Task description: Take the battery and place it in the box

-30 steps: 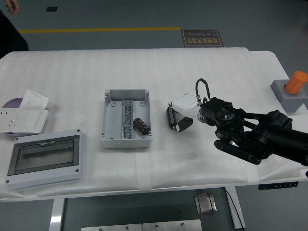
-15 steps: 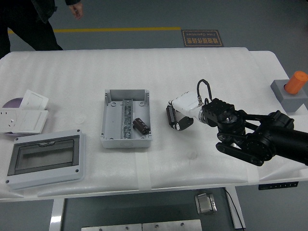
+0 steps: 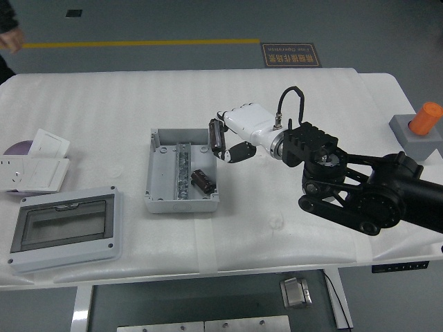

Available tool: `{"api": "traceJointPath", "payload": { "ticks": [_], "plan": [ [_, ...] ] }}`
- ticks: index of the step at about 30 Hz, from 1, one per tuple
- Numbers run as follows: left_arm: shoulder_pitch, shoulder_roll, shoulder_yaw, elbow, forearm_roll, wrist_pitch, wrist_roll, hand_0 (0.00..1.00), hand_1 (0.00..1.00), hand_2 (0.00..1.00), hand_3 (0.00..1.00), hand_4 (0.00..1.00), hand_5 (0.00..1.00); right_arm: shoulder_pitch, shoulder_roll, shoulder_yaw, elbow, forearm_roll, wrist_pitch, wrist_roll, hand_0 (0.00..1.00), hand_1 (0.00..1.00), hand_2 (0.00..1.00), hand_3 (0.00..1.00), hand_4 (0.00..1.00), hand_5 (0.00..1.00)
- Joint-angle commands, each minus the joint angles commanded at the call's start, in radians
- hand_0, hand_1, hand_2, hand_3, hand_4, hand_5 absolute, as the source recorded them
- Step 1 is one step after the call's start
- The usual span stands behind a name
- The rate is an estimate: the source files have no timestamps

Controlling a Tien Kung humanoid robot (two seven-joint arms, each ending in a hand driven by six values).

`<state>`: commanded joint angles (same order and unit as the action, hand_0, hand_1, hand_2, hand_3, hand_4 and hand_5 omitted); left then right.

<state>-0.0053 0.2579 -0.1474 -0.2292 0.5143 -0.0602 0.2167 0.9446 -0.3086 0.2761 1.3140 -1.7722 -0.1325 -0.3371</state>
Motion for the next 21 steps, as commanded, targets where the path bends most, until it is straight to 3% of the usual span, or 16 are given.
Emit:
{"api": "traceJointPath", "payload": {
  "ticks": [1, 2, 7, 8, 13, 14, 21],
  "plan": [
    [0.001, 0.0, 0.003, 0.001, -0.003, 0.0, 0.0, 0.682, 0.694, 0.518, 0.599, 0.515, 0.569, -0.008, 0.011, 0.009, 0.007, -0.001, -0.005, 0.0, 0.771, 0.603, 0.603, 0.681, 0.609, 0.429],
    [0.002, -0.001, 0.006, 0.002, -0.007, -0.001, 0.001, 0.682, 0.694, 0.518, 0.599, 0.515, 0.569, -0.018, 0.025, 0.017, 0.011, -0.005, -0.011, 0.0, 0.779, 0.628, 0.656, 0.758, 0.613, 0.431],
    [0.007, -0.003, 0.017, 0.008, -0.021, 0.0, -0.004, 0.682, 0.694, 0.518, 0.599, 0.515, 0.569, -0.062, 0.08, 0.023, 0.014, -0.041, -0.029, -0.005, 0.779, 0.628, 0.656, 0.758, 0.613, 0.431],
    [0.008, -0.004, 0.018, 0.008, -0.023, 0.001, -0.005, 0.682, 0.694, 0.517, 0.598, 0.514, 0.567, -0.069, 0.086, 0.019, 0.013, -0.047, -0.03, -0.007, 0.865, 0.771, 0.893, 0.998, 0.817, 0.555],
    [0.01, -0.005, 0.023, 0.01, -0.03, 0.001, -0.005, 0.682, 0.694, 0.517, 0.598, 0.514, 0.567, -0.092, 0.109, -0.001, 0.002, -0.063, -0.036, -0.009, 0.865, 0.771, 0.893, 0.998, 0.817, 0.555],
    [0.01, -0.006, 0.023, 0.009, -0.029, 0.003, -0.005, 0.681, 0.694, 0.516, 0.6, 0.515, 0.566, -0.098, 0.113, -0.006, -0.003, -0.064, -0.036, -0.01, 0.927, 0.841, 0.972, 0.998, 0.85, 0.552],
    [0.011, -0.006, 0.026, 0.008, -0.029, 0.004, -0.001, 0.681, 0.694, 0.514, 0.601, 0.515, 0.564, -0.122, 0.122, -0.019, -0.032, -0.052, -0.034, -0.009, 0.941, 0.853, 0.977, 0.998, 0.873, 0.562]
  ]
}}
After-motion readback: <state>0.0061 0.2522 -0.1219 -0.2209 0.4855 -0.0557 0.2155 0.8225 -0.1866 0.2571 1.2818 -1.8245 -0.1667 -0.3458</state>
